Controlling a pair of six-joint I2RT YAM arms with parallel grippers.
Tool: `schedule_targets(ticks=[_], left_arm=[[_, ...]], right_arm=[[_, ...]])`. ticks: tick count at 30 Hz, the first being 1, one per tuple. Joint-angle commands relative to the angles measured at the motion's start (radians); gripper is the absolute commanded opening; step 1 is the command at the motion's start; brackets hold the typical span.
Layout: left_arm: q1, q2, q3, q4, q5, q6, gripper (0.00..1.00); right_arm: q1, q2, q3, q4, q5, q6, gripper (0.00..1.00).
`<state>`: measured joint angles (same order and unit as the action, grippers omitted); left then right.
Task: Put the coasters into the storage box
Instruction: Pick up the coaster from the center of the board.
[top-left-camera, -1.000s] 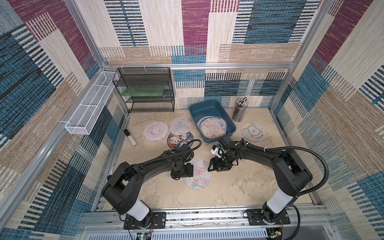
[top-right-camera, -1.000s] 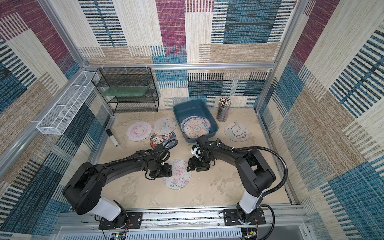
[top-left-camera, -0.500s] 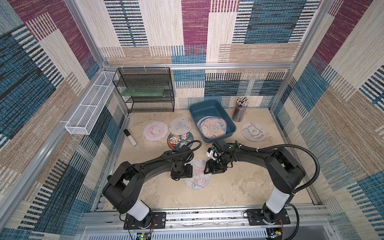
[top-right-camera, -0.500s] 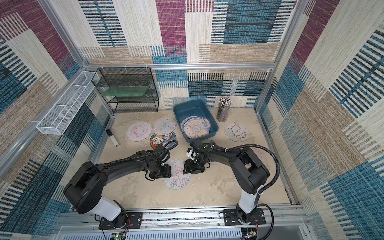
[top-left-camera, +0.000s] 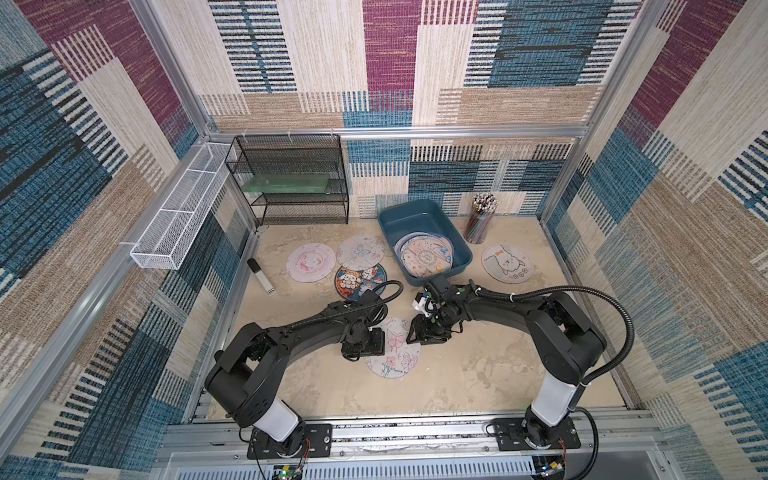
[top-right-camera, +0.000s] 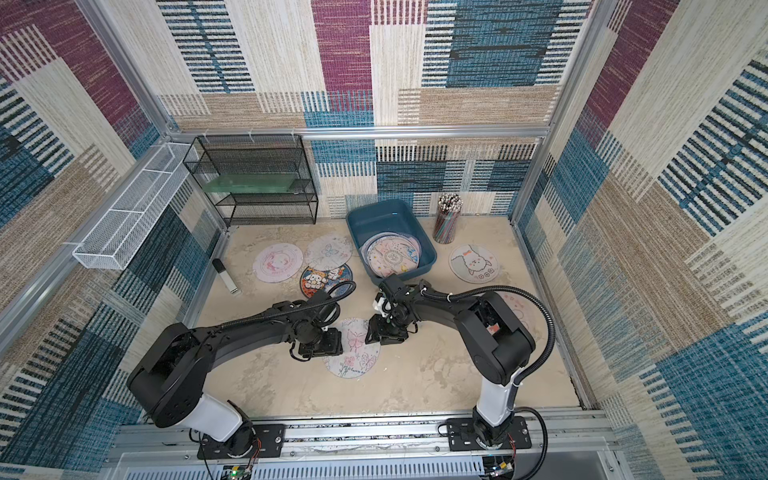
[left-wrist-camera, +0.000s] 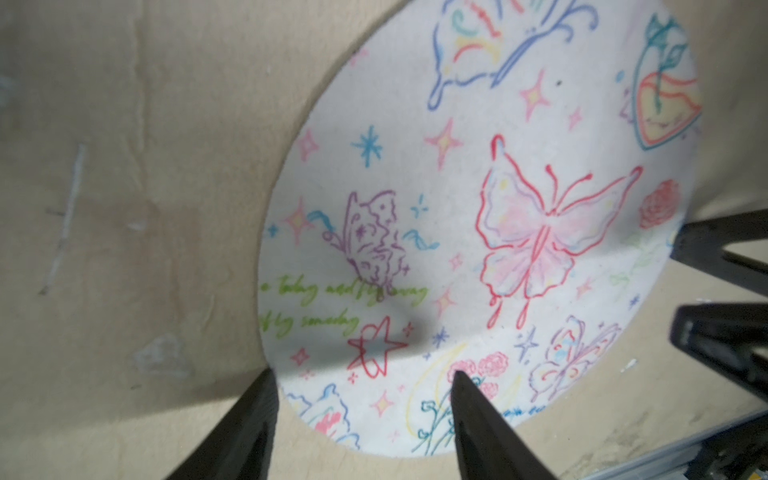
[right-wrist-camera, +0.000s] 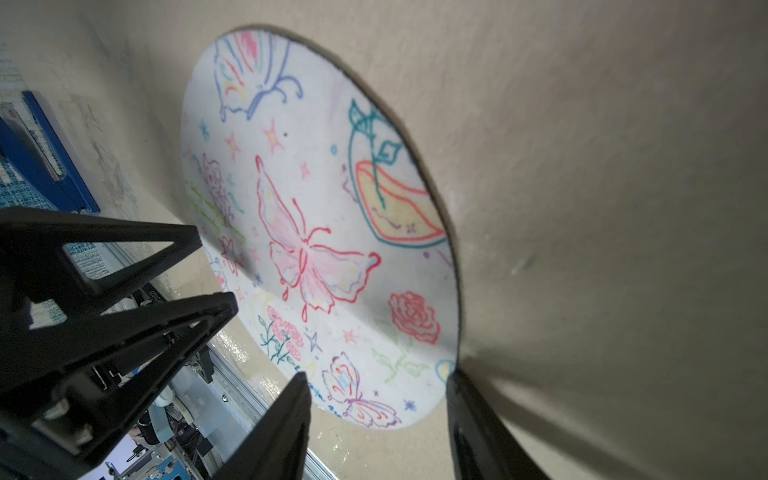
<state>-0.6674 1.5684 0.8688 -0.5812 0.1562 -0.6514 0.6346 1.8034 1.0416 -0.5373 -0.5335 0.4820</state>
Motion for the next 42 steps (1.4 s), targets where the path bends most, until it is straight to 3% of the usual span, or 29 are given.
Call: schedule_targets(ticks=[1, 21, 38, 42], left_arm=[[0.000, 0.004, 0.004, 0.007, 0.000, -0.006, 0.64], [0.000, 0.005, -0.010, 0.014, 0.008, -0.010, 0.60], [0.000, -0.036, 0.022, -0.035, -0.022, -0.003, 0.44], [0.000, -0.044, 0.030, -0.055, -0.030, -0.005, 0.35]], right_arm=[[0.007, 0.031, -0.009, -0.012, 0.096, 0.012, 0.56], [0.022, 0.085, -0.006, -0.007, 0.106, 0.011, 0.47], [0.022, 0.063, -0.031, 0.013, 0.103, 0.023, 0.48], [0.017, 0.057, -0.033, 0.013, 0.104, 0.023, 0.48]])
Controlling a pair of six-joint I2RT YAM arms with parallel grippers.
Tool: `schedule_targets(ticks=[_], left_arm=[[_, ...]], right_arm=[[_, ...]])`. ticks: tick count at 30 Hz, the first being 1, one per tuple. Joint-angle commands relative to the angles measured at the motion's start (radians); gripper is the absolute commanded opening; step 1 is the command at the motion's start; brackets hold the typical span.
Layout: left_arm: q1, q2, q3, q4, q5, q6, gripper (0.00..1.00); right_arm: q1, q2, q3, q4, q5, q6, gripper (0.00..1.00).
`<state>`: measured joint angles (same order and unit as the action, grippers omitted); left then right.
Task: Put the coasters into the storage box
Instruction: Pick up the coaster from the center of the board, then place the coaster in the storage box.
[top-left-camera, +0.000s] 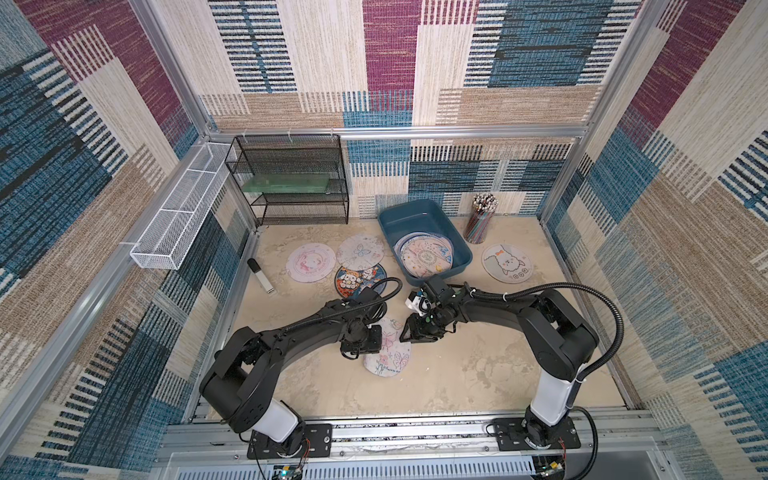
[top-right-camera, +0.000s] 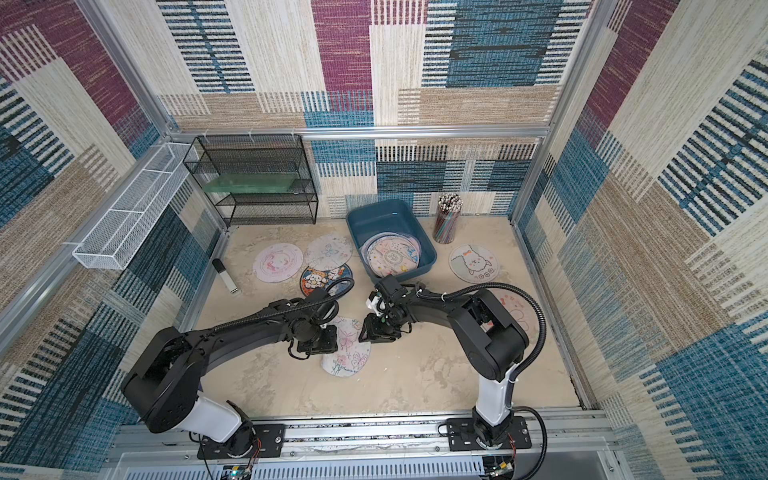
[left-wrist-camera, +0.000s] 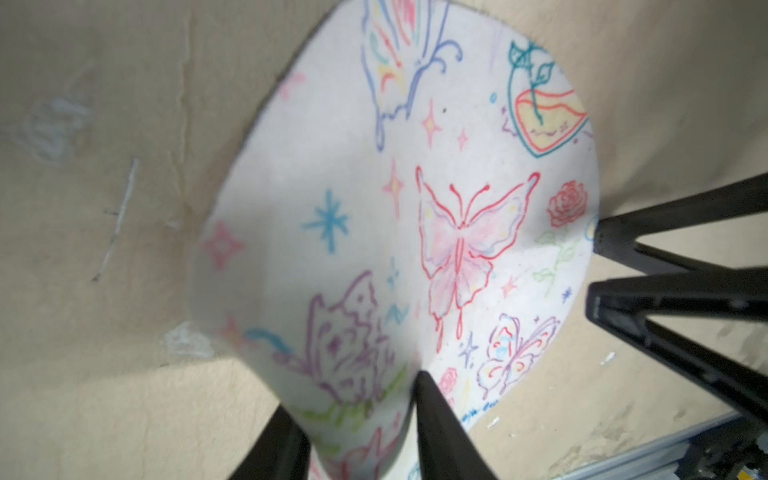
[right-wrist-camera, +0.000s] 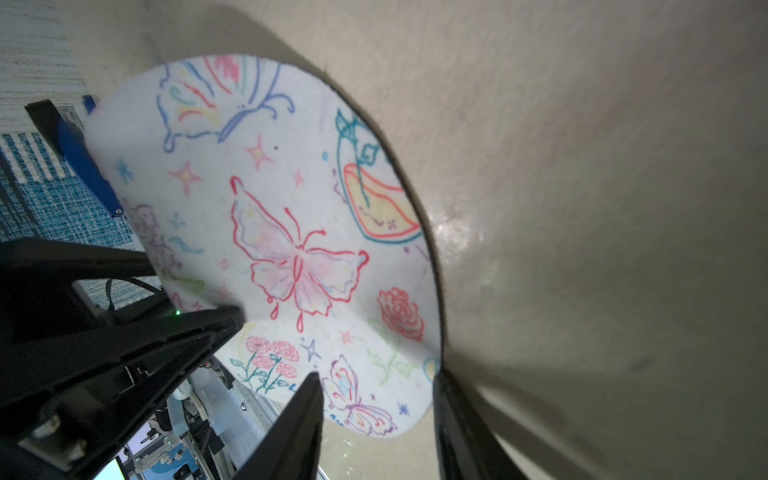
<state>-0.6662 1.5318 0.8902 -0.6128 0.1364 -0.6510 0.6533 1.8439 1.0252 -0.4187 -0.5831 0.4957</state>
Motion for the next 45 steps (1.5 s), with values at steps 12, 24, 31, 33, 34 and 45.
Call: schedule_targets(ticks=[12, 24, 31, 33, 34, 45], left_arm=[[-0.003, -0.030, 0.072, -0.073, -0.026, 0.009, 0.15], [-0.004, -0.012, 0.397, -0.200, -0.048, 0.094, 0.12], [-0.004, 0.102, 0.628, -0.227, -0.021, 0.167, 0.12], [-0.004, 0.157, 0.718, -0.232, -0.018, 0.197, 0.12], [-0.004, 0.183, 0.757, -0.232, -0.015, 0.211, 0.12], [0.000, 0.636, 1.402, -0.324, 0.094, 0.367, 0.12]], right_arm=[[-0.034, -0.075, -0.064, -0.065, 0.127, 0.015, 0.56], [-0.165, -0.255, -0.129, -0.066, 0.090, -0.010, 0.84], [-0.252, -0.330, -0.165, -0.075, 0.061, -0.032, 0.88], [-0.270, -0.347, -0.175, -0.082, 0.057, -0.040, 0.88], [-0.277, -0.353, -0.179, -0.083, 0.057, -0.042, 0.89], [-0.363, -0.425, -0.220, -0.121, 0.039, -0.076, 0.90]])
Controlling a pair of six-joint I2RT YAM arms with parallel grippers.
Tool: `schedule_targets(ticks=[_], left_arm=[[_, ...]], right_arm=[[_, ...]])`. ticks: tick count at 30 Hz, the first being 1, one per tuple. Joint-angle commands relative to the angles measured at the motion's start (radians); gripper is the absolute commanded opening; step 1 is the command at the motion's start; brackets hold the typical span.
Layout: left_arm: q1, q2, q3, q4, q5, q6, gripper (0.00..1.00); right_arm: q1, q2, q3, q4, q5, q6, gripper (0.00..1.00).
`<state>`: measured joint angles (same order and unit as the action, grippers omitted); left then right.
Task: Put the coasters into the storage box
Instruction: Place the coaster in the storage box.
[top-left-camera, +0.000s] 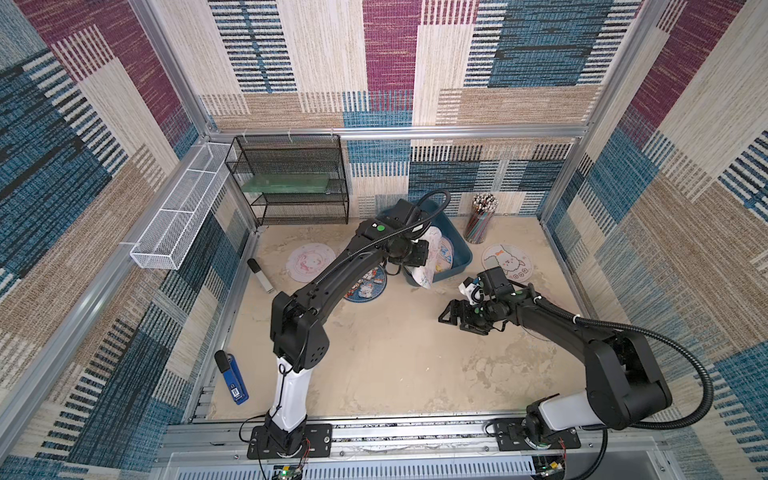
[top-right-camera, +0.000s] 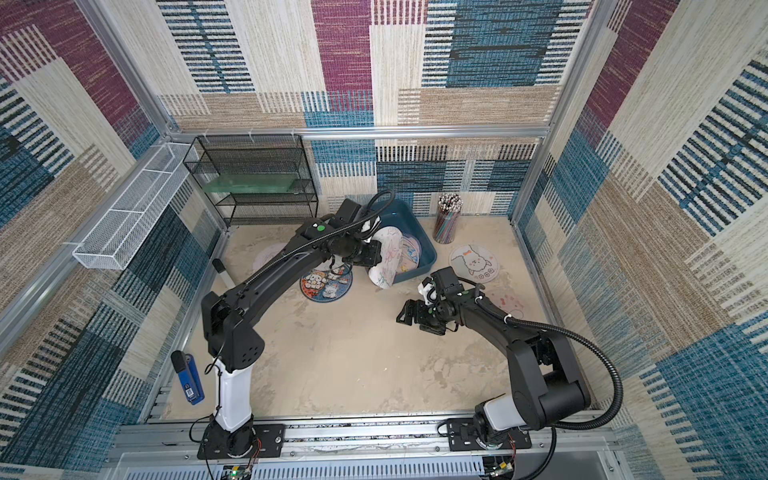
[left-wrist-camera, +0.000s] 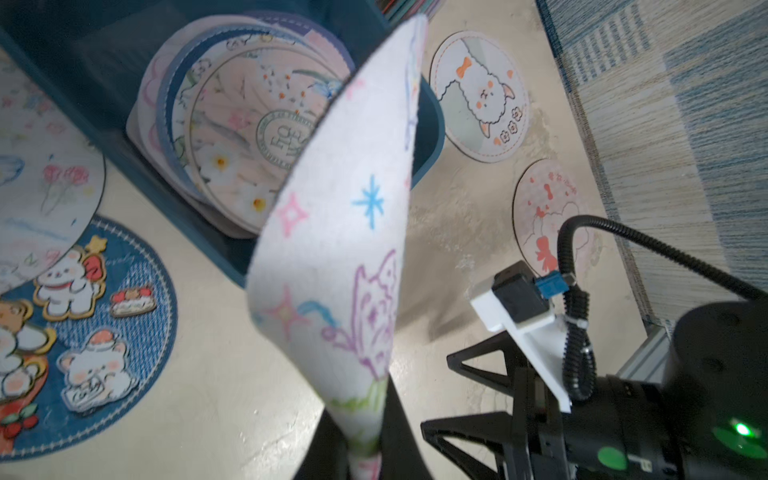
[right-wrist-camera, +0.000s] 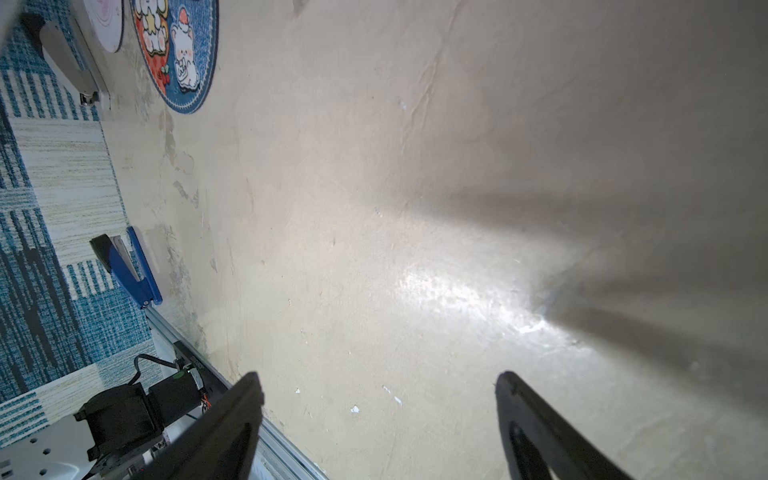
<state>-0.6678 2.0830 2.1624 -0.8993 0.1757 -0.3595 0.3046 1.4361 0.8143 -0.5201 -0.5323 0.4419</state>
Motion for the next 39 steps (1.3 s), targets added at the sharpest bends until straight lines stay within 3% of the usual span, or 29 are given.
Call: schedule_targets(ticks=[1, 5, 8, 11, 16, 23, 29, 31, 34, 35, 39], left_arm=[[0.002, 0.129, 0.196, -0.054, 0.061, 0.081, 0.12], [0.018, 0.312, 0.441, -0.067, 0.132, 0.051, 0.12], [0.031, 0.406, 0.526, -0.053, 0.181, 0.012, 0.12], [0.036, 0.431, 0.468, 0.008, 0.162, -0.001, 0.12], [0.052, 0.460, 0.384, 0.034, 0.022, 0.017, 0.12], [0.078, 0.505, 0.405, 0.017, -0.131, 0.066, 0.12], [0.091, 0.540, 0.464, 0.028, -0.176, 0.095, 0.13], [0.091, 0.547, 0.471, 0.030, -0.174, 0.101, 0.20], [0.091, 0.541, 0.461, 0.031, -0.185, 0.103, 0.57], [0.091, 0.533, 0.451, 0.030, -0.193, 0.102, 0.64], [0.090, 0.497, 0.428, 0.034, -0.216, 0.103, 0.75]], right_arm=[[-0.021, -0.022, -0.014, -0.022, -0.015, -0.025, 0.91], [-0.045, -0.046, -0.026, -0.038, -0.019, -0.032, 0.91], [-0.056, -0.063, -0.032, -0.050, -0.016, -0.031, 0.91], [-0.064, -0.077, -0.037, -0.057, -0.015, -0.028, 0.91], [-0.071, -0.085, -0.034, -0.067, -0.014, -0.024, 0.91], [-0.072, -0.086, -0.029, -0.072, -0.015, -0.018, 0.91], [-0.073, -0.100, -0.032, -0.079, -0.014, -0.012, 0.91], [-0.073, -0.107, -0.038, -0.085, -0.014, -0.010, 0.91], [-0.072, -0.115, -0.044, -0.088, -0.014, -0.008, 0.91], [-0.073, -0.117, -0.047, -0.086, -0.014, -0.005, 0.91], [-0.071, -0.112, -0.050, -0.071, -0.023, 0.001, 0.92]])
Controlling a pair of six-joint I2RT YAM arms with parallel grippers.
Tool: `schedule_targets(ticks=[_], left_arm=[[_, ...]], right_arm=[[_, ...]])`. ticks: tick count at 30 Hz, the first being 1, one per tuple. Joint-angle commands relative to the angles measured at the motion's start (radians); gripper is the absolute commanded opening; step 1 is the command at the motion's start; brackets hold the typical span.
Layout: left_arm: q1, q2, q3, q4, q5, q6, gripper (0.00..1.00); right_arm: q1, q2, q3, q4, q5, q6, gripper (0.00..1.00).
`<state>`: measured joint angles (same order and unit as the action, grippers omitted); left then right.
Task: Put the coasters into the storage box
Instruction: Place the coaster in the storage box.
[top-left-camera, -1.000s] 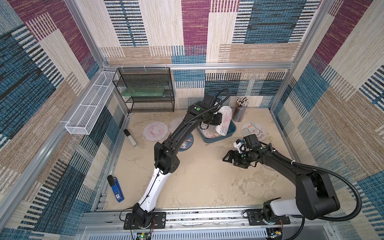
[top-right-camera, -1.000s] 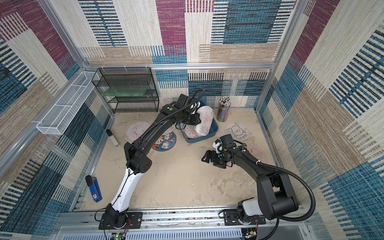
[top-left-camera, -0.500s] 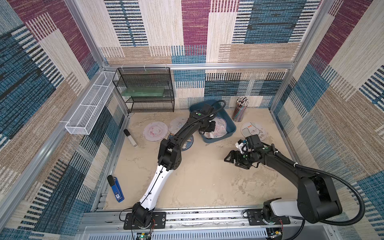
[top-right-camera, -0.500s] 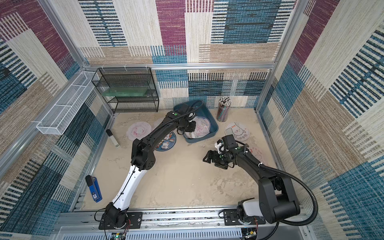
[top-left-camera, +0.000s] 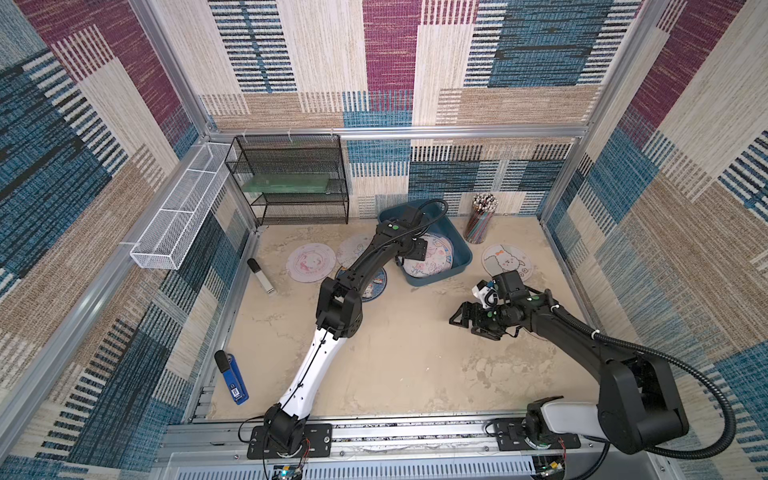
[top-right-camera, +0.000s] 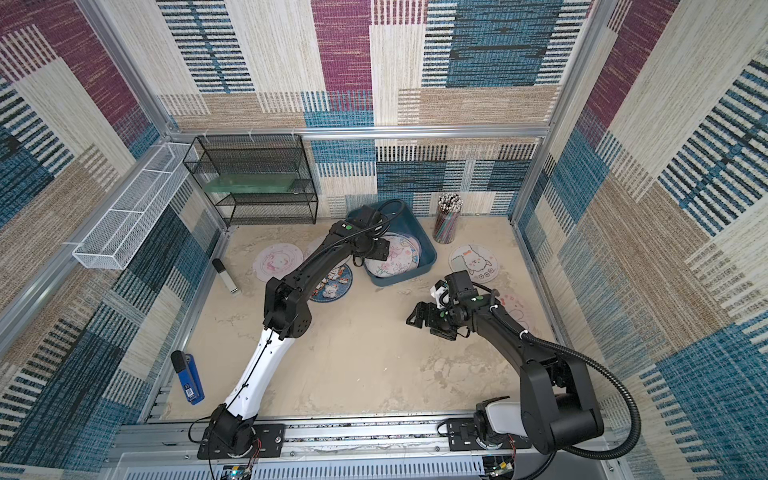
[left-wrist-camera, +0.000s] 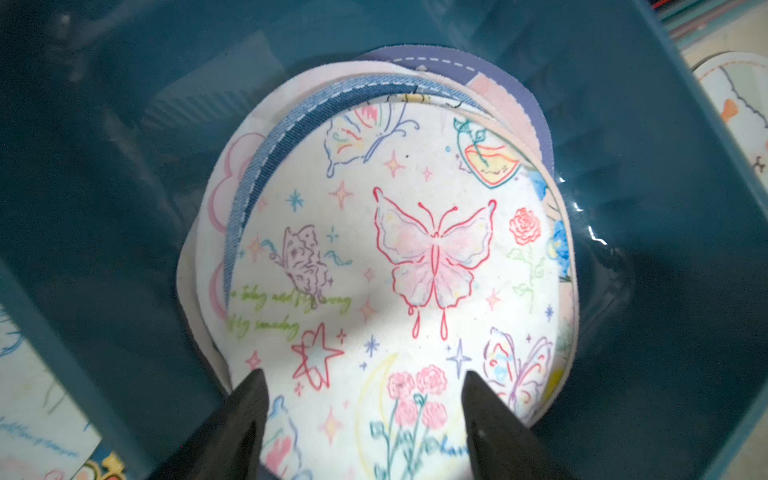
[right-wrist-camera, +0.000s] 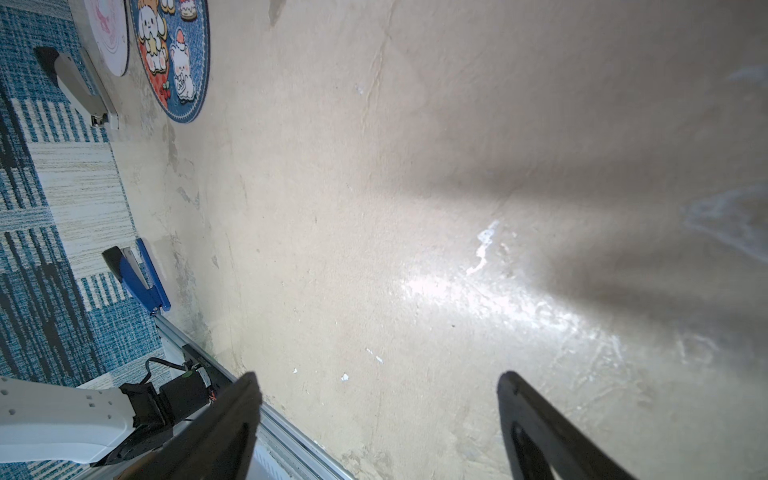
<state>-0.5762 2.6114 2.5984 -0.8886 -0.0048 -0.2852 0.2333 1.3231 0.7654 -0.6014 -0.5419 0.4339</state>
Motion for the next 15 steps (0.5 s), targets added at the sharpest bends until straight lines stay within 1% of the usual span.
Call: schedule_targets(ticks=[1, 4, 9, 11, 15], left_arm=[[-0.002, -0.045, -0.013, 0.024, -0.040, 0.032, 0.76], [-0.002, -0.085, -0.032, 0.029, -0.059, 0.044, 0.79], [-0.002, -0.171, -0.110, 0.043, -0.046, 0.045, 0.80], [-0.002, -0.215, -0.167, 0.053, -0.035, 0.036, 0.80], [-0.002, -0.349, -0.375, 0.140, 0.001, 0.004, 0.81]], right_arm=[[0.000, 0.007, -0.002, 0.015, -0.016, 0.010, 0.92], [0.003, 0.023, 0.005, 0.027, -0.018, 0.010, 0.92], [0.004, 0.038, 0.027, 0.029, 0.012, 0.013, 0.92], [-0.004, 0.045, 0.038, 0.021, 0.039, 0.013, 0.94], [-0.052, 0.062, 0.073, -0.016, 0.121, 0.011, 0.96]])
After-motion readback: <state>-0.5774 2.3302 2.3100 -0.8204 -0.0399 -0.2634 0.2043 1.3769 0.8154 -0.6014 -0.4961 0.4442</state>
